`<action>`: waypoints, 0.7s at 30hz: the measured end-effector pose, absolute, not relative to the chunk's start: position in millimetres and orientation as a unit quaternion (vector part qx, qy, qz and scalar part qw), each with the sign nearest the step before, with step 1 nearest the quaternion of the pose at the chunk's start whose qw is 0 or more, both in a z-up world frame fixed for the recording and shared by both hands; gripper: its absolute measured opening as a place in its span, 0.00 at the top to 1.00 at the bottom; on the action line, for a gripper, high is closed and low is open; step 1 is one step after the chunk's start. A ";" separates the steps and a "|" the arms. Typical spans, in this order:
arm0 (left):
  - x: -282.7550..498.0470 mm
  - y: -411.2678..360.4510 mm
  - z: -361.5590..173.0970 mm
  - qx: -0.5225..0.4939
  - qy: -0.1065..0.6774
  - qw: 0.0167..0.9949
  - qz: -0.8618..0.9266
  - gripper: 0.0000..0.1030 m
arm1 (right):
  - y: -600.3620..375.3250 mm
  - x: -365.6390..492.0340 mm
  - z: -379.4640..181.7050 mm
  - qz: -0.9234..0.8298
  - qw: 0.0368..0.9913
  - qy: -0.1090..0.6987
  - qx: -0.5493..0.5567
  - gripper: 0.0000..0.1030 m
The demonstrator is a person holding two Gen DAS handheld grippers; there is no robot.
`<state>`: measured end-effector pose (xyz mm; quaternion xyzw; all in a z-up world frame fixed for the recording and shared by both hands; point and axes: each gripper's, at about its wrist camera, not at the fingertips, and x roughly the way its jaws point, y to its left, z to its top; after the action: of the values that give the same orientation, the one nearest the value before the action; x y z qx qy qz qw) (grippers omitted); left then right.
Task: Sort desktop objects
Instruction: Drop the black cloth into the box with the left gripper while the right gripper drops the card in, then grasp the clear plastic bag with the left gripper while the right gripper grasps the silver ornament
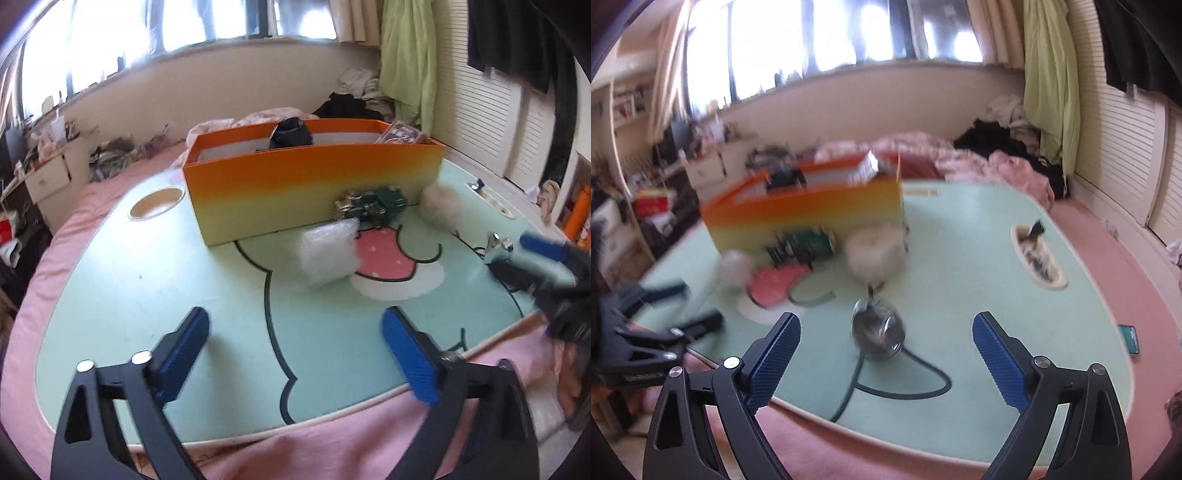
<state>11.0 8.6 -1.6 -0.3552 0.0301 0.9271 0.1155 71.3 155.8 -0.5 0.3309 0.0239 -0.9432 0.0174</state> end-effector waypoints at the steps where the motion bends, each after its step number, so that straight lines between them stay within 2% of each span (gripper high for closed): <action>1: 8.7 7.1 -1.0 -0.358 0.031 0.117 0.926 0.00 | 149.2 69.7 -3.0 -0.942 0.012 0.050 0.330 0.08; 21: 11.0 6.6 3.1 -0.357 0.031 0.119 0.926 0.00 | 142.9 60.2 -3.2 -0.940 0.014 0.057 0.337 0.07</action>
<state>11.0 6.6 3.1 -0.3572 0.0305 0.9259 0.1189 60.2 142.9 -3.2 0.3369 0.0571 -0.9397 0.0145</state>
